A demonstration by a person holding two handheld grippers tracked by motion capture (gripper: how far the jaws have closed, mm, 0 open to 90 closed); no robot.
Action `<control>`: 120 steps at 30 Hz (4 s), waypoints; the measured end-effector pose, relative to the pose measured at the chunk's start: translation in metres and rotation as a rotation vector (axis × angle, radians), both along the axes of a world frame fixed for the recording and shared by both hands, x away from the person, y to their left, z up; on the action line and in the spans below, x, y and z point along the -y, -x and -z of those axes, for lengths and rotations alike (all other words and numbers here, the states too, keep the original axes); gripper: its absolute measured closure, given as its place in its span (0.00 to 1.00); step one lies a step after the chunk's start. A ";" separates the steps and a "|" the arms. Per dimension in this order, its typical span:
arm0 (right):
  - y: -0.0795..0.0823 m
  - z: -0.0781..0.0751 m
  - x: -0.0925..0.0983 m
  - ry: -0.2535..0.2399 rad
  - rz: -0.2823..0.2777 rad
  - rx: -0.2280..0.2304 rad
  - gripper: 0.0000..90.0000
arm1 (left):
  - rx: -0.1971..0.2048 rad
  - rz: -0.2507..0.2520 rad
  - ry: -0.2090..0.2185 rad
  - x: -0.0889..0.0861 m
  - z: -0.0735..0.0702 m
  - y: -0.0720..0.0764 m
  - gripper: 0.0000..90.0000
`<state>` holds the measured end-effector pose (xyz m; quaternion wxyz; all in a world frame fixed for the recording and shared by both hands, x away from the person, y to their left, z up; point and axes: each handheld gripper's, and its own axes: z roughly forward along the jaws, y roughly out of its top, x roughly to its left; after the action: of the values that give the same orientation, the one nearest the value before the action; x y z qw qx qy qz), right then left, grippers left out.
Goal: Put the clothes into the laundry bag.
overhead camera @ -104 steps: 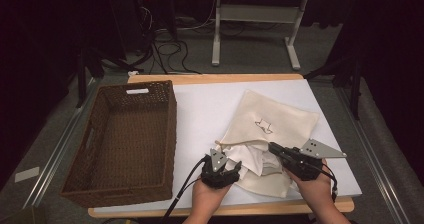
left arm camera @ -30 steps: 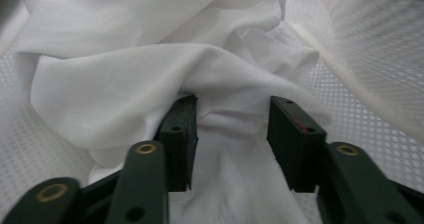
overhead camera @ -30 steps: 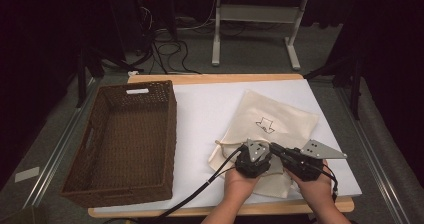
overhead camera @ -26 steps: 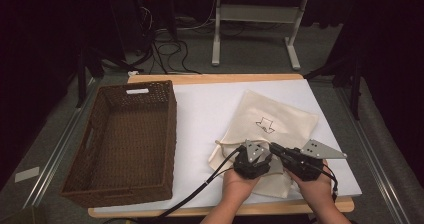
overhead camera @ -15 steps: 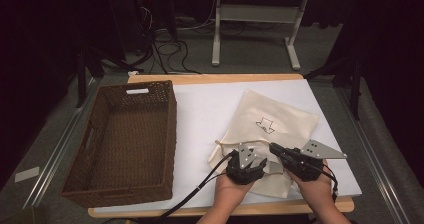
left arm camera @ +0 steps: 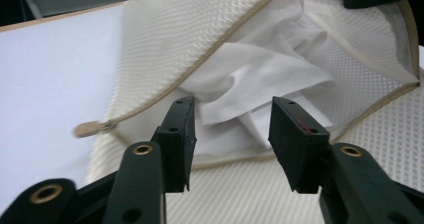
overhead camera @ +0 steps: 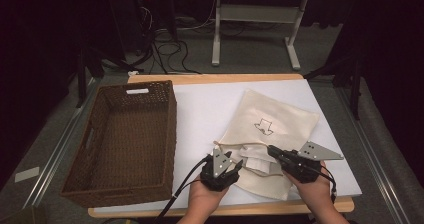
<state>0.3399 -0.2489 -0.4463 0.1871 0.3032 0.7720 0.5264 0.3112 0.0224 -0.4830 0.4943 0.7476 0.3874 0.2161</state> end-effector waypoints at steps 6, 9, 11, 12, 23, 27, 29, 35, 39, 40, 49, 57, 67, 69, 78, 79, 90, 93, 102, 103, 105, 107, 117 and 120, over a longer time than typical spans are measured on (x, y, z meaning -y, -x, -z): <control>0.003 0.010 -0.009 0.051 -0.032 -0.026 0.97 | 0.005 -0.022 0.031 -0.014 0.002 0.007 0.62; 0.004 0.015 -0.013 0.079 -0.042 -0.046 0.97 | -0.010 -0.013 0.053 -0.017 0.005 0.010 0.62; 0.005 0.021 -0.017 0.109 -0.055 -0.063 0.97 | -0.005 -0.006 0.052 -0.017 0.006 0.012 0.61; 0.006 0.027 -0.023 0.141 -0.068 -0.077 0.97 | 0.001 -0.005 0.063 -0.018 0.004 0.013 0.61; 0.007 0.053 -0.043 0.298 -0.104 -0.168 0.97 | 0.002 -0.007 0.081 -0.020 0.005 0.013 0.59; 0.003 0.059 -0.043 0.334 -0.086 -0.201 0.97 | 0.001 -0.010 0.081 -0.021 0.005 0.013 0.58; -0.001 0.064 -0.043 0.354 -0.064 -0.218 0.97 | -0.004 -0.018 0.071 -0.023 0.006 0.012 0.58; -0.005 0.063 -0.039 0.351 -0.037 -0.229 0.97 | -0.029 -0.057 0.053 -0.025 0.011 0.007 0.56; -0.008 0.063 -0.035 0.344 -0.028 -0.239 0.97 | -0.032 -0.074 0.039 -0.026 0.013 0.006 0.55; -0.008 0.063 -0.034 0.335 -0.026 -0.243 0.97 | -0.033 -0.078 0.035 -0.026 0.013 0.006 0.54; -0.009 0.061 -0.029 0.331 -0.020 -0.255 0.97 | -0.045 -0.099 0.028 -0.030 0.015 0.003 0.53; -0.007 0.058 -0.027 0.316 -0.023 -0.247 0.98 | -0.046 -0.103 0.038 -0.030 0.014 0.003 0.53; -0.012 0.063 -0.024 0.346 0.012 -0.259 0.98 | -0.056 -0.120 0.008 -0.030 0.017 0.001 0.52; -0.012 0.063 -0.023 0.359 0.024 -0.248 0.98 | -0.060 -0.133 -0.004 -0.031 0.019 0.000 0.52; -0.021 0.060 0.000 0.367 0.089 -0.253 0.98 | -0.128 -0.170 -0.056 -0.032 0.029 -0.014 0.47; -0.021 0.060 0.002 0.371 0.094 -0.255 0.98 | -0.127 -0.172 -0.055 -0.031 0.029 -0.016 0.46; -0.023 0.060 0.008 0.376 0.110 -0.252 0.98 | -0.153 -0.135 -0.111 -0.013 0.033 -0.026 0.94; -0.025 0.060 0.011 0.366 0.121 -0.252 0.98 | -0.150 -0.102 -0.138 -0.011 0.032 -0.013 0.94; -0.034 0.059 0.020 0.377 0.145 -0.255 0.98 | -0.161 0.027 -0.167 0.009 0.035 0.031 0.94; -0.036 0.059 0.022 0.378 0.148 -0.247 0.98 | -0.159 0.044 -0.170 0.013 0.036 0.035 0.94; -0.040 0.059 0.025 0.378 0.158 -0.248 0.98 | -0.157 0.074 -0.164 0.019 0.036 0.041 0.94; -0.045 0.059 0.028 0.379 0.169 -0.249 0.97 | -0.157 0.092 -0.157 0.023 0.036 0.044 0.94; -0.043 0.053 0.032 0.344 0.160 -0.235 0.95 | -0.111 0.049 -0.104 0.020 0.033 0.045 0.58; -0.034 0.049 0.032 0.326 0.148 -0.221 0.94 | -0.068 0.003 -0.056 0.011 0.023 0.043 0.52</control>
<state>0.3742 -0.2805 -0.4953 0.1860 0.3807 0.8385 0.3428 0.2680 0.0113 -0.5063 0.4600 0.7686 0.3968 0.2006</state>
